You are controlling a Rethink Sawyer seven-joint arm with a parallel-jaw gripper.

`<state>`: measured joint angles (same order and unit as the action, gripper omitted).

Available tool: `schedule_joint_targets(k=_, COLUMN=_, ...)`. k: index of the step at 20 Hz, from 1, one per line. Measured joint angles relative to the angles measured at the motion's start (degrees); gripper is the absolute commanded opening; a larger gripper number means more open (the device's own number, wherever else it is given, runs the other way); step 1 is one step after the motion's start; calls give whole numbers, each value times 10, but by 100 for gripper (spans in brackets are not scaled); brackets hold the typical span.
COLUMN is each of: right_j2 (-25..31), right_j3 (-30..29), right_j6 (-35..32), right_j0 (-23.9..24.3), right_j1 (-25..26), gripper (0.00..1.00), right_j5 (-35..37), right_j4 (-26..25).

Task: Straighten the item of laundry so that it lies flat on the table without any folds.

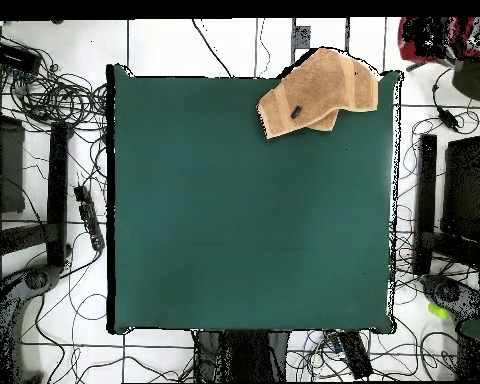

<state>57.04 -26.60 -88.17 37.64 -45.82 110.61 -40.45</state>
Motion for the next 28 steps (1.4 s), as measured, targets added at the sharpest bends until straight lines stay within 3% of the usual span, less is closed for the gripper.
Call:
schedule_joint_targets(k=6, right_j2=0, right_j3=48, right_j6=0, right_j0=-48, right_j1=5, gripper=0, right_j5=21, right_j4=-19)
schedule_joint_targets(k=16, right_j2=0, right_j3=68, right_j6=0, right_j0=-124, right_j1=32, gripper=0, right_j5=22, right_j4=-13)
schedule_joint_targets(k=28, right_j2=-2, right_j3=68, right_j6=0, right_j0=-151, right_j1=54, gripper=0, right_j5=22, right_j4=43)
